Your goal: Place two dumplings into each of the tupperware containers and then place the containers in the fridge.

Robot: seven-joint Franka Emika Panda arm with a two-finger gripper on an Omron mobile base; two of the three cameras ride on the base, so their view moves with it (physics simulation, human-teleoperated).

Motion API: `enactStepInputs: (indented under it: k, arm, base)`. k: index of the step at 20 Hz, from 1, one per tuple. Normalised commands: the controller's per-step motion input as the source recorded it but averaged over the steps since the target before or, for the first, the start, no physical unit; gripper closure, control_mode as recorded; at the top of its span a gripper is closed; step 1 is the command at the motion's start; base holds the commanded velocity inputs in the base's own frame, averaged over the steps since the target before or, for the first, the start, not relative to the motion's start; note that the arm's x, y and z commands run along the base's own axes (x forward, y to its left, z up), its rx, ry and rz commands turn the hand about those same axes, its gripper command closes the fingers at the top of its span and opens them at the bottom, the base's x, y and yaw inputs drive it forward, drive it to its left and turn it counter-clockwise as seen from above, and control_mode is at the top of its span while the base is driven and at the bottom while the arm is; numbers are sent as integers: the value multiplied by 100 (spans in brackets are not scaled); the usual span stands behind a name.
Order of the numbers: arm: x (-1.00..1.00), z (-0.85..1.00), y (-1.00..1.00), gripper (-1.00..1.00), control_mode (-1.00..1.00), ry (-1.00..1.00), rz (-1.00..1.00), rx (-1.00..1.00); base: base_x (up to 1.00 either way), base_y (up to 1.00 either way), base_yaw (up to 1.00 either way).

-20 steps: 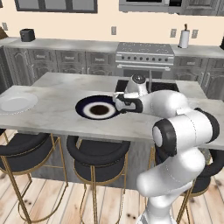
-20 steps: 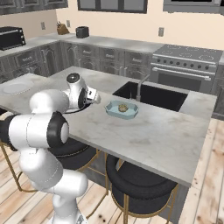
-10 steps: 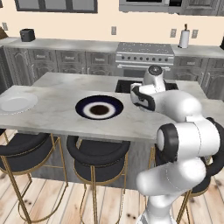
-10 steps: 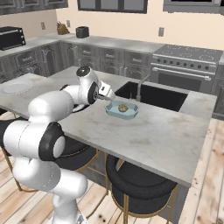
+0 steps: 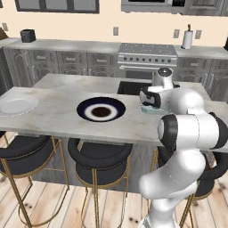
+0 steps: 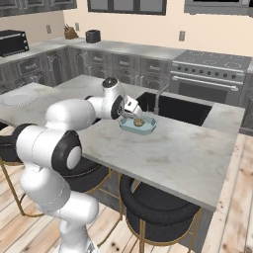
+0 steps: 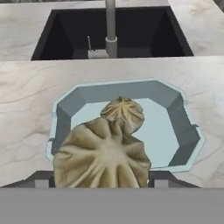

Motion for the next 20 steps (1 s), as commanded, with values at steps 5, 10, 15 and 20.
enactStepInputs:
  k: [5, 10, 15, 20]
  arm:
    - [22, -21, 12, 100, -100, 0, 8, 0]
    - [36, -23, -1, 100, -100, 4, 3, 0]
    - [52, -16, -25, 100, -100, 6, 0, 0]
    - [42, -22, -19, 100, -100, 3, 0, 0]
  base:
    - [0, 0, 0]
    - [0, 0, 0]
    - [0, 0, 0]
    - [0, 0, 0]
